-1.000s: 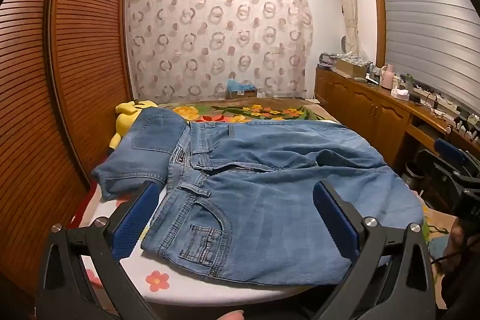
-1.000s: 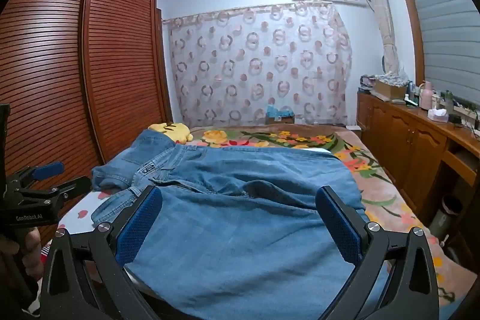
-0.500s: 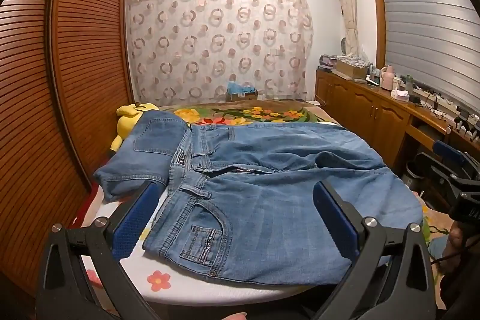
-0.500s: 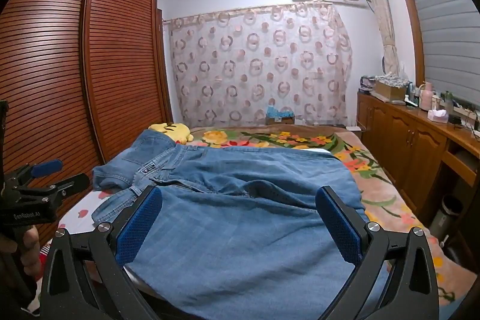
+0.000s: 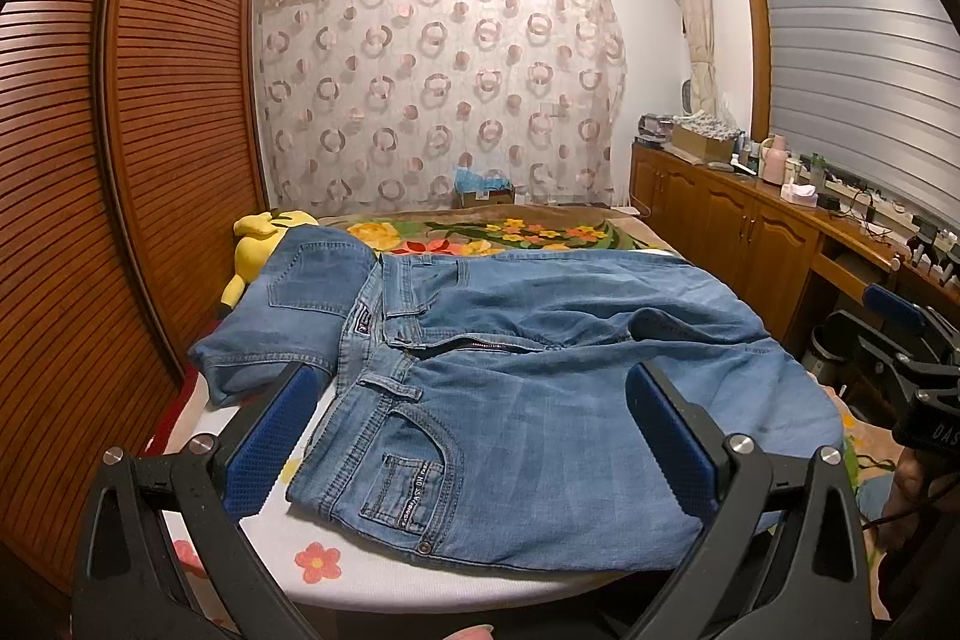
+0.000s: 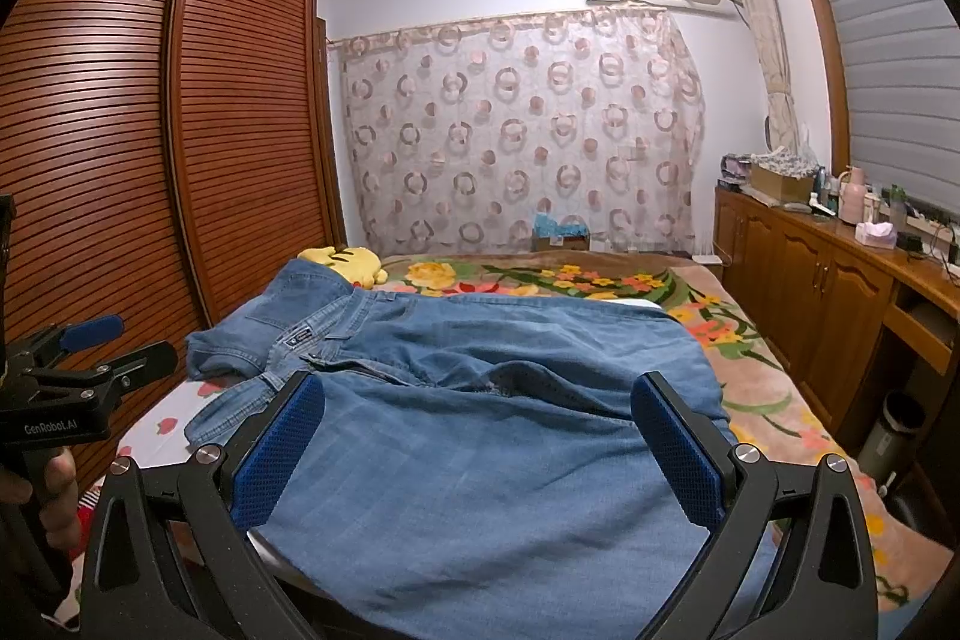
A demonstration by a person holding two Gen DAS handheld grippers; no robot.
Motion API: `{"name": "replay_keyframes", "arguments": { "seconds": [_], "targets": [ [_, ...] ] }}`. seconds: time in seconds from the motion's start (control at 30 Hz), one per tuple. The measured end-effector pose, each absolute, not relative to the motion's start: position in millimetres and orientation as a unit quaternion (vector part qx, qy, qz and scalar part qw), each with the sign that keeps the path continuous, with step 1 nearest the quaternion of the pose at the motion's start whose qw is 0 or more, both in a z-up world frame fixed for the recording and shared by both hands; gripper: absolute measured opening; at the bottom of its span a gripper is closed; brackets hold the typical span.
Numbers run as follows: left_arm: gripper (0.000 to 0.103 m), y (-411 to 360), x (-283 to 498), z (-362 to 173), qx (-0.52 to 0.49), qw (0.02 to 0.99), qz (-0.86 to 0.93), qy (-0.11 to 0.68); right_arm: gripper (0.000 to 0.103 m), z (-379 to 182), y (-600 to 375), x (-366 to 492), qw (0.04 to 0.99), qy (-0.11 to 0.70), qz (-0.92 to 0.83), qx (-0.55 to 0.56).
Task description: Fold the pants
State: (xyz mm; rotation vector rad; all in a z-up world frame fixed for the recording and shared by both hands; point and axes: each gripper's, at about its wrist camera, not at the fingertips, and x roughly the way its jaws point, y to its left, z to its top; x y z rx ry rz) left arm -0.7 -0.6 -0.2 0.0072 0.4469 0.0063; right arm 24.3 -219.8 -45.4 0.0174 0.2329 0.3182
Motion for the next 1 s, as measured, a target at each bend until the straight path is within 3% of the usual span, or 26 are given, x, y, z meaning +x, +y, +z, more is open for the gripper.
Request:
{"name": "replay_keyframes", "arguments": {
  "seconds": [1.0],
  "targets": [
    [0.103, 0, -7, 15, 0.004, 0.976, 0.003, 0.216, 0.102, -44, -219, 23, 0.981, 0.114, 0.159, 0.007]
  ]
}}
